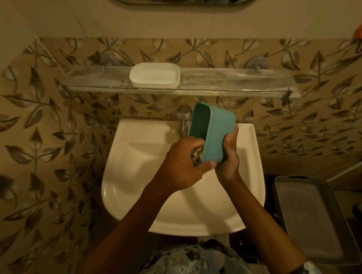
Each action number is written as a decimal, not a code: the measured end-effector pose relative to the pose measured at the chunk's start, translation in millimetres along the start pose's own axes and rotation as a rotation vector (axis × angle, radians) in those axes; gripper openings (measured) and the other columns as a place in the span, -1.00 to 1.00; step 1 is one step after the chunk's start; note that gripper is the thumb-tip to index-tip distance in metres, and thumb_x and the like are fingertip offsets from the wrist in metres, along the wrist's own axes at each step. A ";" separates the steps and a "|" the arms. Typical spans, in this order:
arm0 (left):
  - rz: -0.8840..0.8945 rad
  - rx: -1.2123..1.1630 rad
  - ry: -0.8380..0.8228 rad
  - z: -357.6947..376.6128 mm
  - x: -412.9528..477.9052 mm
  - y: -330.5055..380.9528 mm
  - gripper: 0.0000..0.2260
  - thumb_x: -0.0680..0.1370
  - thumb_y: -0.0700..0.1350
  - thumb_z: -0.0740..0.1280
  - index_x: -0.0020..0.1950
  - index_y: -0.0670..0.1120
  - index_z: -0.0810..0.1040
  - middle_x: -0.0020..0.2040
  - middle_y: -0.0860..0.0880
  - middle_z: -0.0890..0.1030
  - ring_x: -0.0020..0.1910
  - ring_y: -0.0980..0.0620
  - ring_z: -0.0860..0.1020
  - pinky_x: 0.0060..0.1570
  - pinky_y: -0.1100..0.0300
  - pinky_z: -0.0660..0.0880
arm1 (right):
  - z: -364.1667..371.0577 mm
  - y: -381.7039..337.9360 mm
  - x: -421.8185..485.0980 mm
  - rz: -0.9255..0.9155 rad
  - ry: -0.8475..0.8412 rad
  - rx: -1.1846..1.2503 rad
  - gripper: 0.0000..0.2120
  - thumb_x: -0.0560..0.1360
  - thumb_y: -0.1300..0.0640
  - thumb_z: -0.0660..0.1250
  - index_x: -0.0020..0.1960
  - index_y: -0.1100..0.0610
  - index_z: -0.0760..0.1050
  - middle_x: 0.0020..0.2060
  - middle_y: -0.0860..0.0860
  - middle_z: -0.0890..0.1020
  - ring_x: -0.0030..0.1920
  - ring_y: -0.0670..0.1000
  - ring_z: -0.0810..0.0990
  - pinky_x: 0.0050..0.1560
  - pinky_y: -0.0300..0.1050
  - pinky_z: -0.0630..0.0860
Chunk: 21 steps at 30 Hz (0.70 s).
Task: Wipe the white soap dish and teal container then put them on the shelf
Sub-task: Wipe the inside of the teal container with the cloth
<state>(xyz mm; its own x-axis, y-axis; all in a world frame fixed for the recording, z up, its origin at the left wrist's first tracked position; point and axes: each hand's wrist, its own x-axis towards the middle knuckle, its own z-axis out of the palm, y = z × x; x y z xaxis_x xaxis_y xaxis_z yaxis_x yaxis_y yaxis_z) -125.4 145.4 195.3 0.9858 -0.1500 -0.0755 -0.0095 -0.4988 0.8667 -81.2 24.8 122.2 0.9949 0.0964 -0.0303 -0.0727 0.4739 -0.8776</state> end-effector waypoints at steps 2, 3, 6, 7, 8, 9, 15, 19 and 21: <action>0.117 0.323 0.110 -0.8 0.9 -3.3 -0.69 0.44 -0.13 0.45 0.17 -0.09 0.57 0.13 -0.04 0.59 0.12 0.00 0.53 0.07 0.10 0.55 | -6.7 -2.8 -3.4 0.087 -0.060 0.180 -0.11 0.32 -0.30 0.44 0.45 0.16 0.22 0.18 0.11 0.53 0.19 0.10 0.50 0.06 -0.04 0.58; 0.182 0.468 0.136 -1.8 2.2 -4.9 -0.69 0.44 -0.16 0.44 0.18 -0.09 0.57 0.16 -0.05 0.59 0.16 -0.04 0.50 0.10 0.10 0.51 | -11.1 -5.1 -5.4 0.151 -0.108 0.308 -0.12 0.31 -0.29 0.45 0.44 0.13 0.26 0.22 0.11 0.54 0.25 0.14 0.48 0.11 0.05 0.57; 0.323 0.755 0.083 -5.9 5.9 -6.2 -0.65 0.38 -0.26 0.47 0.15 -0.13 0.61 0.16 -0.09 0.61 0.22 -0.14 0.48 0.04 -0.01 0.53 | -23.7 -10.6 -6.7 0.324 -0.300 0.517 -0.03 0.29 -0.46 0.29 0.51 0.09 0.24 0.45 0.24 0.34 0.43 0.32 0.31 0.28 0.50 0.29; 0.365 0.779 0.059 -6.3 5.9 -7.4 -0.66 0.34 -0.29 0.50 0.11 -0.15 0.63 0.11 -0.11 0.63 0.17 -0.17 0.53 -0.03 -0.04 0.58 | -25.9 -12.0 -6.1 0.366 -0.335 0.549 -0.02 0.27 -0.48 0.28 0.51 0.09 0.25 0.46 0.25 0.32 0.43 0.34 0.30 0.30 0.54 0.22; 0.411 0.784 0.057 -5.7 5.7 -9.0 -0.66 0.30 -0.31 0.52 0.06 -0.17 0.65 0.06 -0.13 0.65 0.11 -0.20 0.57 -0.11 -0.04 0.60 | -27.1 -12.5 -4.7 0.394 -0.348 0.565 -0.05 0.28 -0.45 0.32 0.49 0.09 0.29 0.44 0.25 0.35 0.42 0.33 0.33 0.30 0.54 0.22; 0.441 0.794 0.055 -4.0 5.6 -10.7 -0.66 0.29 -0.33 0.52 0.05 -0.18 0.66 0.05 -0.14 0.66 0.08 -0.21 0.59 -0.13 -0.04 0.62 | -27.3 -12.4 -3.2 0.402 -0.349 0.568 -0.11 0.30 -0.39 0.36 0.47 0.09 0.33 0.40 0.24 0.40 0.38 0.30 0.39 0.29 0.50 0.27; 0.195 0.760 -0.106 11.7 6.6 -18.5 -0.47 0.53 -0.30 0.25 0.48 -0.06 0.25 0.52 -0.14 0.20 0.47 -0.13 0.18 0.42 0.10 0.16 | -25.3 -10.3 -0.5 0.341 -0.239 0.554 -0.23 0.28 -0.21 0.48 0.39 0.09 0.39 0.22 0.17 0.54 0.20 0.18 0.54 0.16 0.30 0.46; -0.002 0.196 0.075 16.3 4.4 0.1 -0.63 0.52 -0.31 0.20 0.30 -0.03 0.45 0.21 -0.11 0.53 0.15 -0.06 0.51 0.09 0.18 0.52 | -21.9 -10.6 4.4 0.319 -0.206 0.546 -0.23 0.24 -0.17 0.52 0.34 0.13 0.41 0.10 0.16 0.60 0.09 0.11 0.60 0.05 0.04 0.58; -0.159 -0.146 0.115 17.7 5.9 8.4 -0.71 0.56 -0.27 0.18 0.14 0.08 0.47 0.03 0.00 0.56 -0.08 0.05 0.57 -0.33 0.27 0.56 | -18.6 -9.0 4.6 0.302 -0.193 0.487 -0.24 0.24 -0.19 0.51 0.31 0.17 0.43 0.05 0.16 0.62 0.05 0.09 0.62 -0.01 -0.03 0.60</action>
<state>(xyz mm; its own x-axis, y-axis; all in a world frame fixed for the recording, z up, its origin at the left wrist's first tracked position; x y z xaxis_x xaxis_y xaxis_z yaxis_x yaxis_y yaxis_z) -122.6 125.3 193.4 0.9856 0.0235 -0.1674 0.1638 -0.3783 0.9111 -74.6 4.7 121.1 0.8976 0.4252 -0.1166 -0.4196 0.7427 -0.5219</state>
